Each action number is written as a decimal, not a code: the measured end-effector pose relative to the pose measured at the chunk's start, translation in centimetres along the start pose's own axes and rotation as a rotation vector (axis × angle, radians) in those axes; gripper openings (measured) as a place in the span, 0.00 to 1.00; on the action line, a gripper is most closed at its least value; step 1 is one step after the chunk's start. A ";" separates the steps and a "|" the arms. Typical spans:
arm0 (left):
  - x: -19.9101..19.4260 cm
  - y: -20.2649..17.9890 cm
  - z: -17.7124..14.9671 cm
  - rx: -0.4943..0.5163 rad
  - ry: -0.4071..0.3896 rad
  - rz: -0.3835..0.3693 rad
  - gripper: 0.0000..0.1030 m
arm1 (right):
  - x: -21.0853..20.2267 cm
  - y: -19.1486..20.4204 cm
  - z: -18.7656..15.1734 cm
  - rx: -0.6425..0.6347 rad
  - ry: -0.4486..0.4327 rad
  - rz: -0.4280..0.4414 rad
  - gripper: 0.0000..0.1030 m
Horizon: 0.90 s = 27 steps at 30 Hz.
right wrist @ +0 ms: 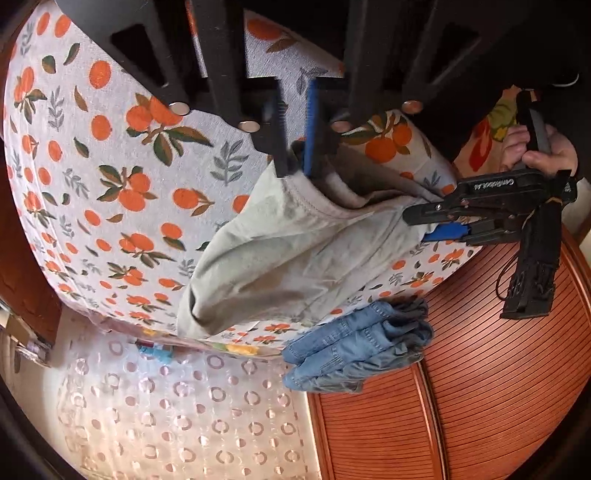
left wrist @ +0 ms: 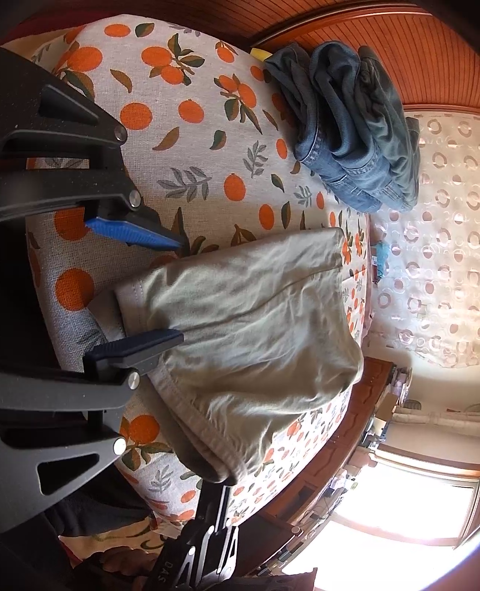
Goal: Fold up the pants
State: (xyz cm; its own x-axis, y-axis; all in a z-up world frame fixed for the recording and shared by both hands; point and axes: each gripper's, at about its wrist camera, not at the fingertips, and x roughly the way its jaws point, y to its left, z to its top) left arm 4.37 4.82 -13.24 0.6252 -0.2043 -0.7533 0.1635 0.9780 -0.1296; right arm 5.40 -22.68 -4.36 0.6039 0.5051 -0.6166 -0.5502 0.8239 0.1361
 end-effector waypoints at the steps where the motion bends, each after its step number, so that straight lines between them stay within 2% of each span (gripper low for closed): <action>1: 0.0 0.0 0.0 -0.004 0.000 -0.002 0.44 | -0.2 0.1 -0.1 -0.010 -0.006 0.009 0.03; 7: 0.1 -0.1 0.1 -0.010 0.003 0.004 0.44 | -2.1 0.2 -1.1 -0.010 -0.026 0.029 0.01; 15: 0.3 -0.2 0.3 0.001 0.007 0.007 0.44 | -1.7 -0.6 -3.4 0.035 0.026 0.023 0.01; 23: 0.3 0.0 0.2 0.007 -0.003 0.005 0.44 | -2.2 -1.3 -2.8 0.069 0.036 0.021 0.01; 27: 0.2 -0.1 0.1 0.010 -0.004 0.009 0.44 | -3.6 -1.1 -2.1 0.067 -0.008 0.003 0.03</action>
State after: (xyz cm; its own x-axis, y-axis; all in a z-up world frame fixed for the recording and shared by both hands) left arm 4.56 4.71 -13.36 0.6295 -0.1960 -0.7518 0.1658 0.9793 -0.1165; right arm 2.62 -25.89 -3.93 0.6071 0.5097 -0.6096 -0.5123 0.8375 0.1900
